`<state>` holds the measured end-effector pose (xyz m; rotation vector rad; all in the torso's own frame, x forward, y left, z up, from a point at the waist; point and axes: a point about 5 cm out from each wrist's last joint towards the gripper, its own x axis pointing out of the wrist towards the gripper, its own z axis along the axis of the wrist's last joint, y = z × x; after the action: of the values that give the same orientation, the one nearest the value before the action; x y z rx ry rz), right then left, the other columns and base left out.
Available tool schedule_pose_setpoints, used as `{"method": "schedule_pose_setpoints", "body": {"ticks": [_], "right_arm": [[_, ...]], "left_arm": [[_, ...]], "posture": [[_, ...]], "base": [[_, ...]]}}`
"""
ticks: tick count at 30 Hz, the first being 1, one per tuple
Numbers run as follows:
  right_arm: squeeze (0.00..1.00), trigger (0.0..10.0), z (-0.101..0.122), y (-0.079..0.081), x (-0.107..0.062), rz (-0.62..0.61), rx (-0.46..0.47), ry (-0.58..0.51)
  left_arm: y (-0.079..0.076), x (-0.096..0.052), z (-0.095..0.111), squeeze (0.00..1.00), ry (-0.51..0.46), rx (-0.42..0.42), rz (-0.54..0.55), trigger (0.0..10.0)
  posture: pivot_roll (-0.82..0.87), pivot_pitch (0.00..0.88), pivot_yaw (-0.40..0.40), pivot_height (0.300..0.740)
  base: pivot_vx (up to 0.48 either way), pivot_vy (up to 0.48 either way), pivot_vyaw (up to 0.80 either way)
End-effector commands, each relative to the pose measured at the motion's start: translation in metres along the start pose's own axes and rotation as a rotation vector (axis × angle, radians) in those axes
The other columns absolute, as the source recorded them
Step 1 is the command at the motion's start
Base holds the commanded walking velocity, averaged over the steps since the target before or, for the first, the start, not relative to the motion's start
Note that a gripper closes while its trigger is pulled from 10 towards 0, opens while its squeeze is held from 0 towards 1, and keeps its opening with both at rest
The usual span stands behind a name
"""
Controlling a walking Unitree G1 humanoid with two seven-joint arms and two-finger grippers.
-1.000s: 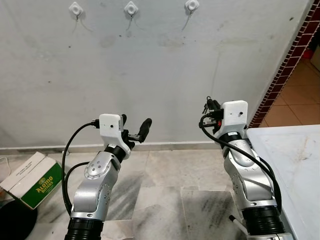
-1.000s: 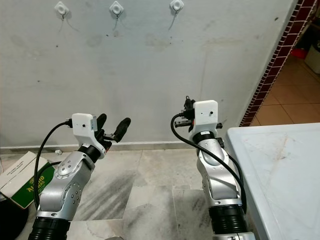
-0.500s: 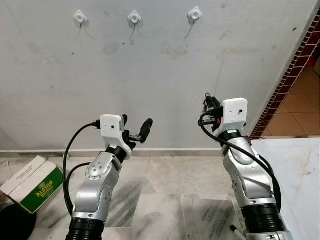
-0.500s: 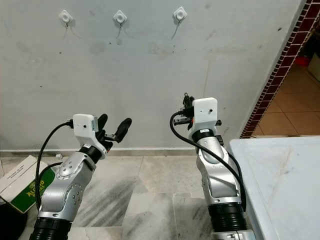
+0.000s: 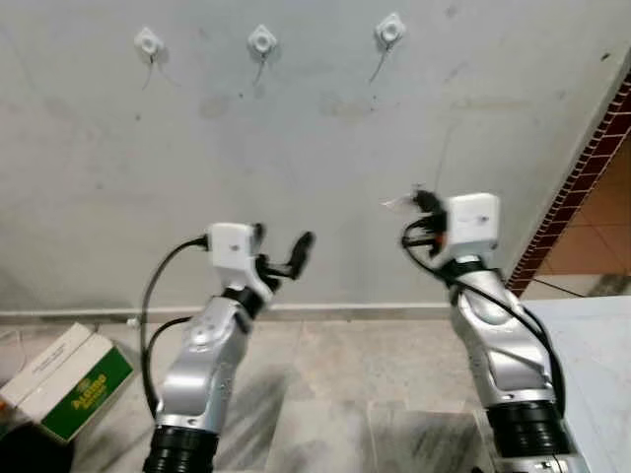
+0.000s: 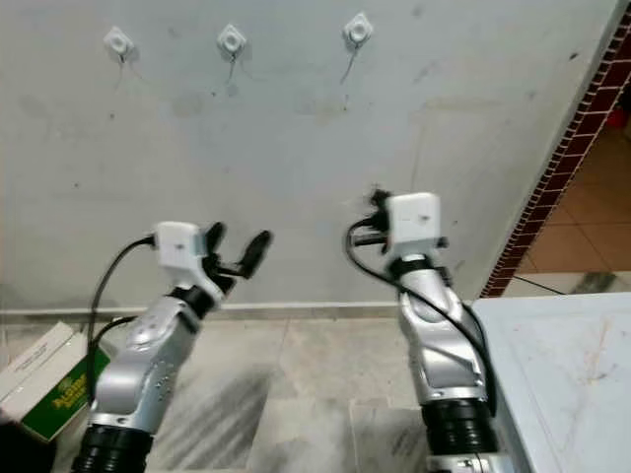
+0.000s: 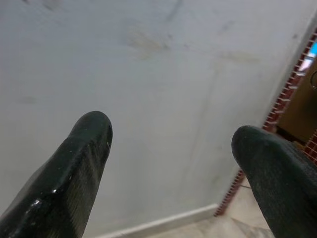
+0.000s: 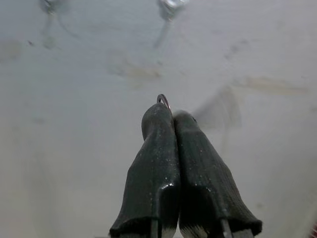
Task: Hang keys on a hook
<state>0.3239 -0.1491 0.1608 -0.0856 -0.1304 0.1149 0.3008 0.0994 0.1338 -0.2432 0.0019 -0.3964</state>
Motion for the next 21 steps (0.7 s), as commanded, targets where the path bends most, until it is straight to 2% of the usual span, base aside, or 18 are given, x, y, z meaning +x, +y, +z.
{"method": "schedule_pose_setpoints", "body": {"ticks": [1,11,21], "right_arm": [[0.0,10.0,0.0077,0.0146,0.0037,0.051,0.009,-0.031],[0.0,10.0,0.0082,0.0152,0.0038,0.055,-0.001,-0.039],[0.0,10.0,0.0086,0.0157,0.0043,0.054,-0.003,-0.043]], "left_arm": [[0.0134,-0.0044,0.0035,0.0,-0.004,0.016,0.04,10.0],[0.0142,-0.0039,0.002,0.0,0.004,0.02,0.052,10.0],[0.0131,-0.003,0.0008,0.0,0.004,0.021,0.065,10.0]], "posture": [[-0.02,0.037,0.081,0.74],[-0.02,0.04,0.079,0.74],[-0.02,0.039,0.079,0.74]], "base": [[0.307,0.255,0.0],[0.294,0.25,0.0],[0.0,0.0,0.0]]}}
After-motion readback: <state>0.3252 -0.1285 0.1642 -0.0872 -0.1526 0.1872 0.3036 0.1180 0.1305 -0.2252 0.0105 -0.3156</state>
